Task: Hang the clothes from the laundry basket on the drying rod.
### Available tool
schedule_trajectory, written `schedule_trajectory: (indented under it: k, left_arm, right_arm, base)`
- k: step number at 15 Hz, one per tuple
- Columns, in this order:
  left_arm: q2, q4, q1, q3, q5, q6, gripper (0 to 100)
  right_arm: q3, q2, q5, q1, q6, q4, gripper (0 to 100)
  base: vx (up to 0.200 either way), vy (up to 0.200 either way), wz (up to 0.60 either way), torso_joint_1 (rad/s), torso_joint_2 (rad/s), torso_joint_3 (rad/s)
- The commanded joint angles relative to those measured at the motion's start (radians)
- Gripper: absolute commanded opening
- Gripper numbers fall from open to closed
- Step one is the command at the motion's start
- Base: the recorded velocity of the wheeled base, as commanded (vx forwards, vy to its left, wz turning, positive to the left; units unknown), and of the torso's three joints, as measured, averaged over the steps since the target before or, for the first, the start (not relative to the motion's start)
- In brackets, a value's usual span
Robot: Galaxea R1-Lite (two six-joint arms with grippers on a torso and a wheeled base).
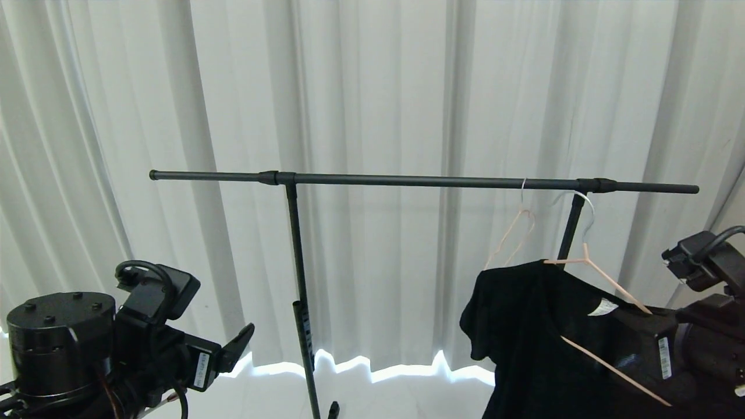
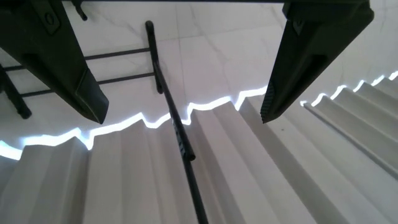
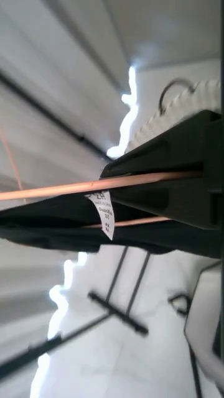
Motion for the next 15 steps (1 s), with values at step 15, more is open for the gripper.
schedule_trajectory:
  k: [15]
  left_arm:
    - [-0.016,0.0,-0.048,0.001,0.001,0.032,100]
  right_arm:
    - [-0.194,0.373,-0.075,0.196,0.093,-0.308,0]
  base:
    - [0.0,0.0,0.0,0.0,0.0,0.0]
